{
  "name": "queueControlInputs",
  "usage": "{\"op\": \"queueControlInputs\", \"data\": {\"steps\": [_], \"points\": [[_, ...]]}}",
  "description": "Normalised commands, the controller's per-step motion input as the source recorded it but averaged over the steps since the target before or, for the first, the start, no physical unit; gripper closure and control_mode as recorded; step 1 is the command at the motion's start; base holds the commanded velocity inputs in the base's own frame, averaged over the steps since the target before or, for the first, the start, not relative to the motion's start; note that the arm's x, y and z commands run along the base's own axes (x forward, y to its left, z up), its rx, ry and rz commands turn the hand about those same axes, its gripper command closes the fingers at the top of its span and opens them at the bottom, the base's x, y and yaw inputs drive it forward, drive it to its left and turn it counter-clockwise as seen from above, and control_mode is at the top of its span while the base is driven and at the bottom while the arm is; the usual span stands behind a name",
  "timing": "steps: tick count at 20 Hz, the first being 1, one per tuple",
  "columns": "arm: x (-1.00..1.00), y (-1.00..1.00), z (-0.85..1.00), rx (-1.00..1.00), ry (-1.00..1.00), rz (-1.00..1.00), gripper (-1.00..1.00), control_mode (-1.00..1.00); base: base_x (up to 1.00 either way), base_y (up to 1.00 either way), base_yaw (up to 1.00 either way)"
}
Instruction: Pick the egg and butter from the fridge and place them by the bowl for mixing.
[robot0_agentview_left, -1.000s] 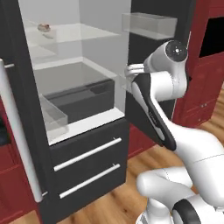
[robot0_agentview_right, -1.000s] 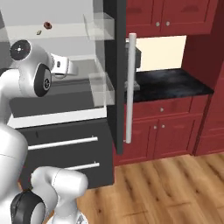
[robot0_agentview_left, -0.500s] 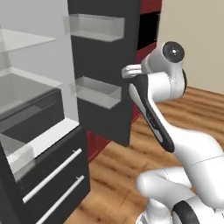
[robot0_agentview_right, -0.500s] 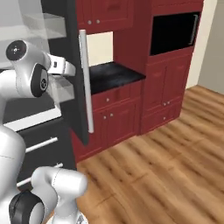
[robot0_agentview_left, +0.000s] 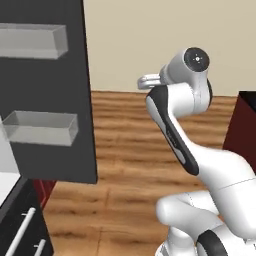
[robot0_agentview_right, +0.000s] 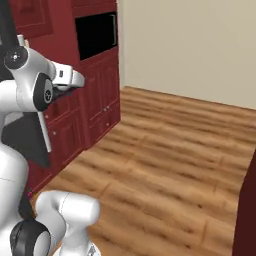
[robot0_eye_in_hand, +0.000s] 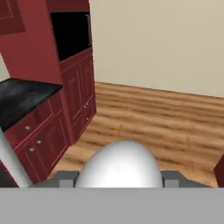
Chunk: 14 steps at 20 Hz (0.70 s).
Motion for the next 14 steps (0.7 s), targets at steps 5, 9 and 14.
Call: {"op": "queueControlInputs", "data": {"steps": [5,9,14], "points": [[0.00,0.00,0.00,0.00,0.00,0.00,1.00,1.00,-0.35,0.14,-0.78],[0.00,0.00,0.00,0.00,0.00,0.00,1.00,1.00,-0.07,0.13,-0.90],[0.00,0.00,0.00,0.00,0.00,0.00,1.00,1.00,-0.01,0.16,-0.87]]}}
